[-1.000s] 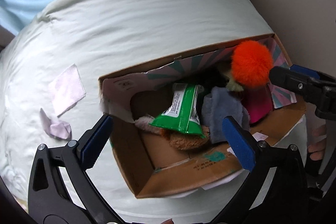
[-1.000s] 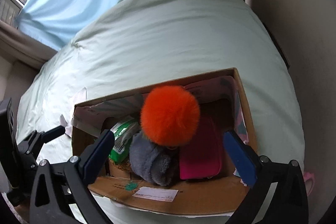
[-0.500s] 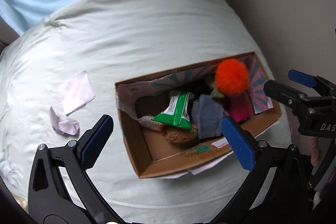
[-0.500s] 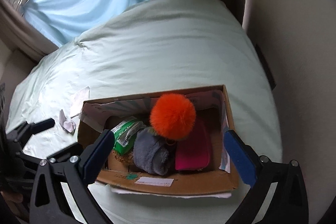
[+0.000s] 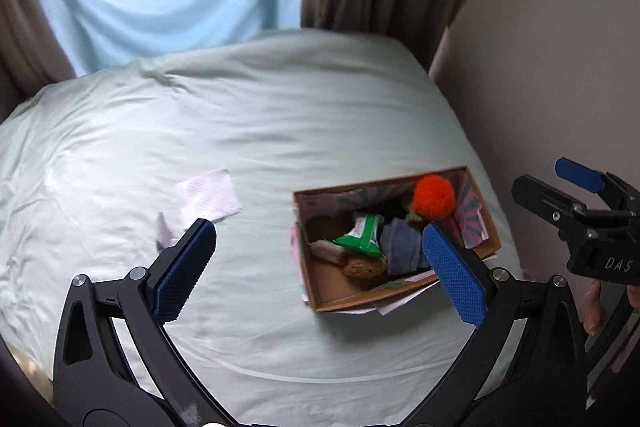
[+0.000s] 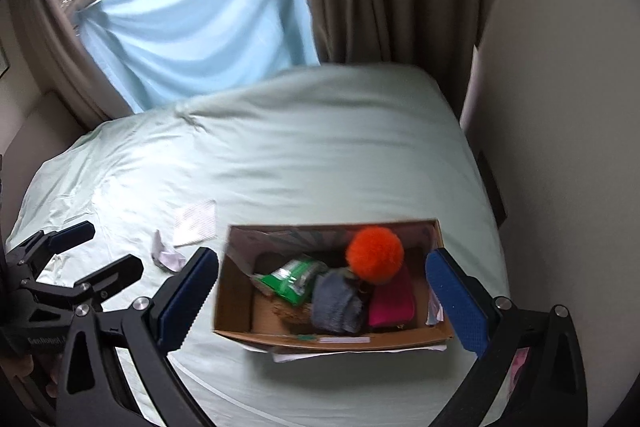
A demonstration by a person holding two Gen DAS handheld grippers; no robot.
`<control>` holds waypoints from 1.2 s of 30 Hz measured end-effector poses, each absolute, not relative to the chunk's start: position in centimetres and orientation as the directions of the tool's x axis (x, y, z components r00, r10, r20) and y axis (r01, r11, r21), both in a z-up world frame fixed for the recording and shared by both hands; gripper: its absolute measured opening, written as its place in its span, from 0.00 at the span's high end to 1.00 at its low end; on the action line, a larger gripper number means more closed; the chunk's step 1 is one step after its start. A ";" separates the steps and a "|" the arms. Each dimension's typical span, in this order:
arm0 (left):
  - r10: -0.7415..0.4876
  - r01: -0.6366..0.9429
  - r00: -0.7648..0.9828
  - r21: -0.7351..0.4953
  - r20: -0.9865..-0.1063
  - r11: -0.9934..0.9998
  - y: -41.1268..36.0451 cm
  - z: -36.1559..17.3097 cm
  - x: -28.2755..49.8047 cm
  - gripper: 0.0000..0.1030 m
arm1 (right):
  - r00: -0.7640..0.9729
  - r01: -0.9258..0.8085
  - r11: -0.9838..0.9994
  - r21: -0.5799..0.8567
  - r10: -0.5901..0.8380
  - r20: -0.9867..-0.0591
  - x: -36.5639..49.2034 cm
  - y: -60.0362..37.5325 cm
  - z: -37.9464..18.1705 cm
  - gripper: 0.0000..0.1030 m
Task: Organize soft objects
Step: 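Withdraw both tools from the box toward the white and grey cloths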
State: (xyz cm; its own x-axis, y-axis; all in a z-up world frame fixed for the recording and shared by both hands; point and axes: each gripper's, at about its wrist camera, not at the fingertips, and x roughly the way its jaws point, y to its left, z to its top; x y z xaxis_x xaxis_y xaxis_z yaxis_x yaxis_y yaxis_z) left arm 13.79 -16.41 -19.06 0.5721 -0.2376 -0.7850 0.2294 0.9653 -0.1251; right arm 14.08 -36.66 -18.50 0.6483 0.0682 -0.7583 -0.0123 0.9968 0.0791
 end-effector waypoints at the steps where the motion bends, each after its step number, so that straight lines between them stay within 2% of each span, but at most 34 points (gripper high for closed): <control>1: -0.232 0.218 0.593 -0.123 -0.771 0.968 -15.1 -18.1 13.1 0.00 | 0.659 -0.025 0.998 0.066 0.066 -0.750 13.6 -35.6 -17.7 0.00; 6: -0.188 0.181 0.662 -0.089 -0.725 0.979 -10.2 -15.1 10.0 0.00 | 0.717 -0.071 0.997 0.042 0.080 -0.693 11.1 -30.8 -13.9 0.00; 15: -0.134 0.124 0.721 -0.064 -0.679 0.990 -0.3 -12.9 6.3 0.00 | 0.757 -0.113 0.993 0.041 0.113 -0.644 8.8 -22.2 -11.9 0.00; 23: -0.139 0.127 0.713 -0.068 -0.687 0.990 6.4 -14.2 6.3 0.00 | 0.768 -0.117 0.991 0.059 0.128 -0.627 8.9 -16.0 -12.2 0.00; 36: -0.178 0.178 0.685 -0.075 -0.706 0.981 13.3 -18.8 10.2 0.00 | 0.728 -0.099 0.994 0.041 0.101 -0.678 13.0 -8.8 -16.3 0.00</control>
State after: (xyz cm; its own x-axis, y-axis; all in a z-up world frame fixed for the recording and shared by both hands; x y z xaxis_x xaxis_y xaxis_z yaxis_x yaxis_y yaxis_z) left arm 10.24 13.32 -18.80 0.6852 -0.1784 -0.7061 0.1778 0.9812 -0.0753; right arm 12.98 -8.76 -16.29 0.7279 0.1007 -0.6782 -0.0994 0.9942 0.0409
